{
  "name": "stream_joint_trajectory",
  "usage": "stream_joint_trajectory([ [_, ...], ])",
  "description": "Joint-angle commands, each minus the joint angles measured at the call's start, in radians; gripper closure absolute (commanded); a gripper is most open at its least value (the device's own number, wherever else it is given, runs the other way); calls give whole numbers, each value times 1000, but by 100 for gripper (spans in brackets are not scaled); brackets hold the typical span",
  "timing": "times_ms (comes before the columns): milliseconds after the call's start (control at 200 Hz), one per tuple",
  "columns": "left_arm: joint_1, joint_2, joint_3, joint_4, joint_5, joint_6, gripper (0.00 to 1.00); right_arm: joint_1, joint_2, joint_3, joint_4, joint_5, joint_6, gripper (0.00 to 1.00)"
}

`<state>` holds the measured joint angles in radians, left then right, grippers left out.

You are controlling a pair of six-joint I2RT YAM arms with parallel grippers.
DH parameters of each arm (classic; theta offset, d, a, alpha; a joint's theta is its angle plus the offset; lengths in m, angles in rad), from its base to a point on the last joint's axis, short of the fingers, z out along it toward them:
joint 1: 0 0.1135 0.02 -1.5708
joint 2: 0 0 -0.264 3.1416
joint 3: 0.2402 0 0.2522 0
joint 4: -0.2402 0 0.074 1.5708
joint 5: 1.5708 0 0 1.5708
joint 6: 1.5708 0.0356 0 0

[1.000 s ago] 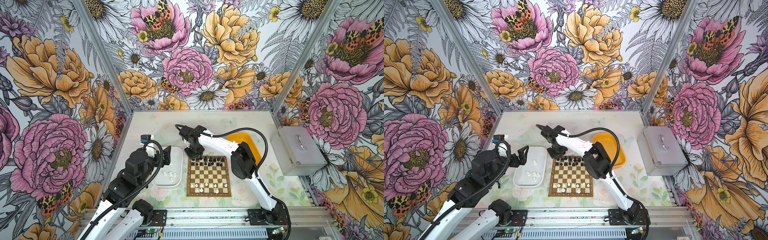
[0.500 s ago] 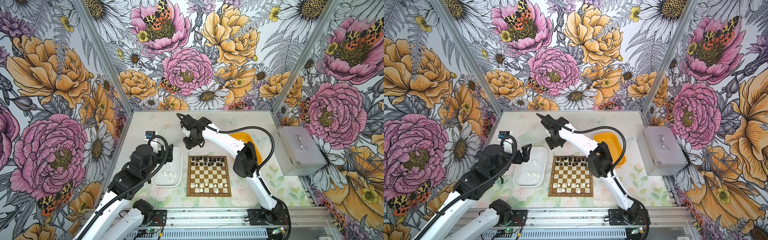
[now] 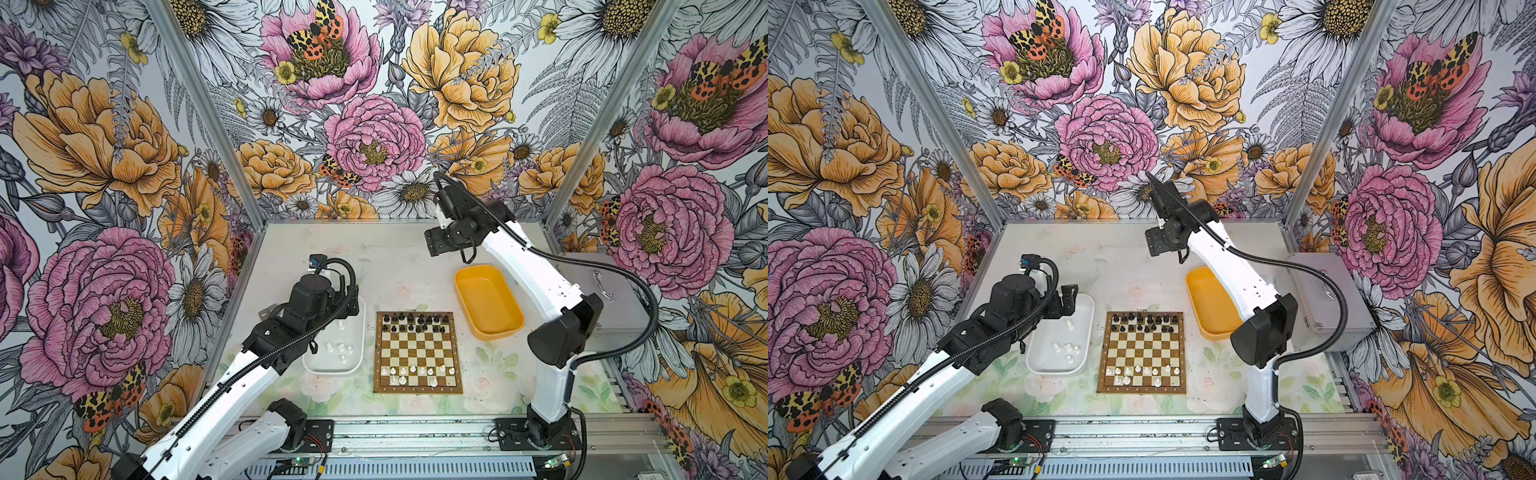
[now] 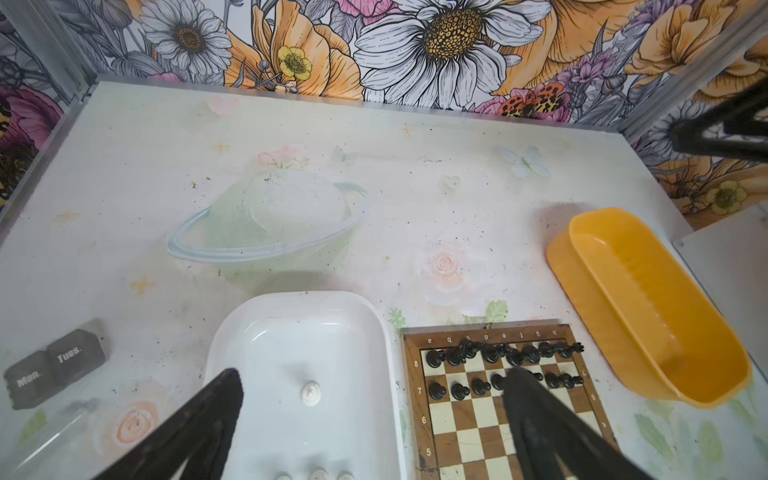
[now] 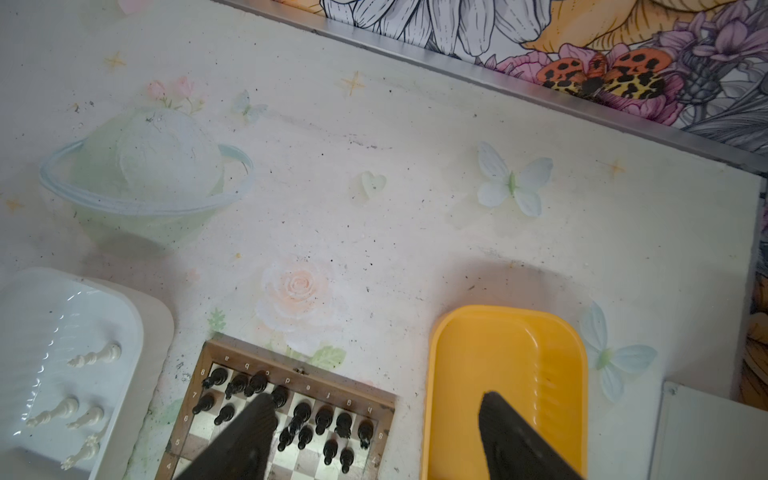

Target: Set up the chess pieces on the board

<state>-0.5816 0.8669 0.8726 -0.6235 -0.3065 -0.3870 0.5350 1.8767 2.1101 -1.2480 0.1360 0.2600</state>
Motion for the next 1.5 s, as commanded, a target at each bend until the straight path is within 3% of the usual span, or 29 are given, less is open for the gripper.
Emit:
stream_joint_trajectory([
  [0,-42,15,-37,-36,-104,-188,1,8,-56,-81,-14,-12,3,20],
  [185,-50,173,27,-217,-146,-293,3,11,-135,-176,-11,-100,54,17],
  [370,47,271,69,-300,-5,-336,17,19,-243,-281,15,-125,65,15],
  [580,56,284,80,-355,89,-390,33,18,-395,-456,77,-169,78,15],
  [716,58,307,78,-365,90,-428,35,19,-455,-530,104,-202,109,11],
  [766,61,324,81,-366,90,-436,35,19,-461,-541,107,-216,115,1],
  [1036,92,460,141,-379,81,-395,35,23,-427,-537,135,-200,98,0],
  [1496,167,531,143,-369,133,-325,43,25,-313,-450,151,-225,114,0],
])
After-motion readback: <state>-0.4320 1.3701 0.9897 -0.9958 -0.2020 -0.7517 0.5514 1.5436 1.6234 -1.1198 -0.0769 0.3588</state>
